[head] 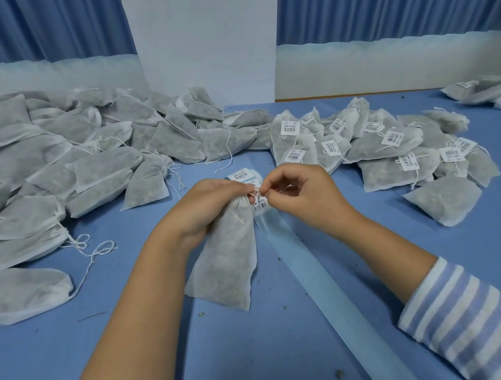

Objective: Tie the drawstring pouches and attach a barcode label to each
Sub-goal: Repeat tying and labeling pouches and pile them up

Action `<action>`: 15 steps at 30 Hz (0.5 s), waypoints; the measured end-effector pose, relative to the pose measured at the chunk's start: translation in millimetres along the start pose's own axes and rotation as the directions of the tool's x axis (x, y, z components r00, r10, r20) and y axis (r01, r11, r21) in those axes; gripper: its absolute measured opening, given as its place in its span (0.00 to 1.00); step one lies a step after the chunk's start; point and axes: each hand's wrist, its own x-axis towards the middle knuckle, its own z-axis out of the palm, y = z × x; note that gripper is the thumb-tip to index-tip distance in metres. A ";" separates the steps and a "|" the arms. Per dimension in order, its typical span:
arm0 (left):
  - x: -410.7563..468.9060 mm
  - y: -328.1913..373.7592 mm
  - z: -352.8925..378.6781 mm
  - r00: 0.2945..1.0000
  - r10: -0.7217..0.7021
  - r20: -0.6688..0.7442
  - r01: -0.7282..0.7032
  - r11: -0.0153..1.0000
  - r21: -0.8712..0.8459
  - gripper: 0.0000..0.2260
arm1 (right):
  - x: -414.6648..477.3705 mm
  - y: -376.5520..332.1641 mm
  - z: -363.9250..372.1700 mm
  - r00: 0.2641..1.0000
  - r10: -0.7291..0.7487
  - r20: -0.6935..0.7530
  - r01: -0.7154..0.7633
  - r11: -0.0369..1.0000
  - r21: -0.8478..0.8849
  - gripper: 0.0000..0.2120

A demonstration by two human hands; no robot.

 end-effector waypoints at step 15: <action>1.2 -3.8 0.1 0.999 0.033 -0.035 -0.031 0.998 0.060 0.10 | 1.4 1.0 0.9 0.997 0.080 0.003 -0.080 0.995 0.052 0.05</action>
